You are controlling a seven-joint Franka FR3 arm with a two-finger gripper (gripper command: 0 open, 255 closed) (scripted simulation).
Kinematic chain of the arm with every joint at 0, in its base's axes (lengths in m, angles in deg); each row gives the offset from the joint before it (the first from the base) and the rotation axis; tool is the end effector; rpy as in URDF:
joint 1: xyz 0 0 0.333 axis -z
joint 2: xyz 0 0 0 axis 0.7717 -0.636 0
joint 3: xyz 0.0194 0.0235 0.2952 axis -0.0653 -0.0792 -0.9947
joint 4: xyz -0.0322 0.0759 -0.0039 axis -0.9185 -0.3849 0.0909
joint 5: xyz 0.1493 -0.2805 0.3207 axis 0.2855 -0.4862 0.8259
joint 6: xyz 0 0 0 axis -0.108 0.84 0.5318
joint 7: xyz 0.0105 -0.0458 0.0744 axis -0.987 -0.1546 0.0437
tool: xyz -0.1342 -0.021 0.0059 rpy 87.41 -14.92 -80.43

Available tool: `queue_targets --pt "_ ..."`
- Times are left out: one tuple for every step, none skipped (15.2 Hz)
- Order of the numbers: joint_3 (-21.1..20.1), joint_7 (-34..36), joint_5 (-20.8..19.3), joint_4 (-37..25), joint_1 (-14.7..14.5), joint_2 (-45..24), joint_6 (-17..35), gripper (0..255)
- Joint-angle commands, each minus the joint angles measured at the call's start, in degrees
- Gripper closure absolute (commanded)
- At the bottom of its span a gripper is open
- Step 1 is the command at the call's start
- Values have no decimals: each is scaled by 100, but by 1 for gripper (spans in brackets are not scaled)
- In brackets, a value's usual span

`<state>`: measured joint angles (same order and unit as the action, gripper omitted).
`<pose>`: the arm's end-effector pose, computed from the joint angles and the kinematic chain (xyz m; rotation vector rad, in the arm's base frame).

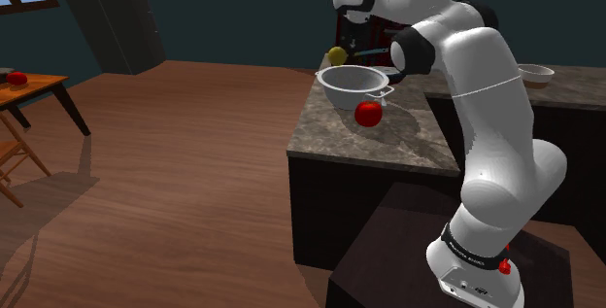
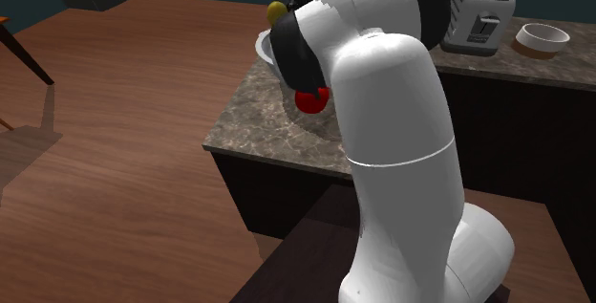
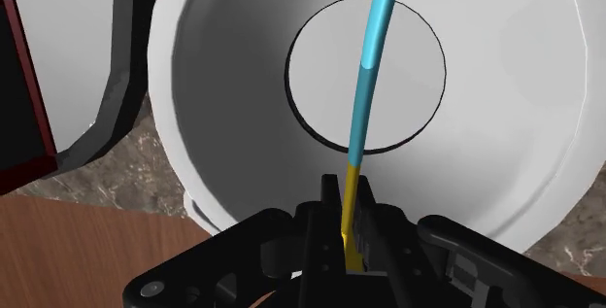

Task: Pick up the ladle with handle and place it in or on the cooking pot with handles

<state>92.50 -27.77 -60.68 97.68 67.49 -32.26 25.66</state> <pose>0.6453 -0.4730 0.4457 2.9017 0.7060 0.1789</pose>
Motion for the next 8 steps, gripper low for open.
queue_targets --pt "-40 -8 55 -192 83 -172 -20 255" --pt "-39 -20 55 -89 60 -159 66 255" --pt "-39 -31 56 9 38 -149 150 255" --pt "-40 -42 59 103 17 -142 232 255" --pt "-41 -53 62 192 -1 -137 312 255" --pt "-43 -64 66 278 -19 -134 391 255" --pt "-45 -74 71 359 -35 -133 468 255" --pt "-48 -85 76 438 -49 -134 544 255"
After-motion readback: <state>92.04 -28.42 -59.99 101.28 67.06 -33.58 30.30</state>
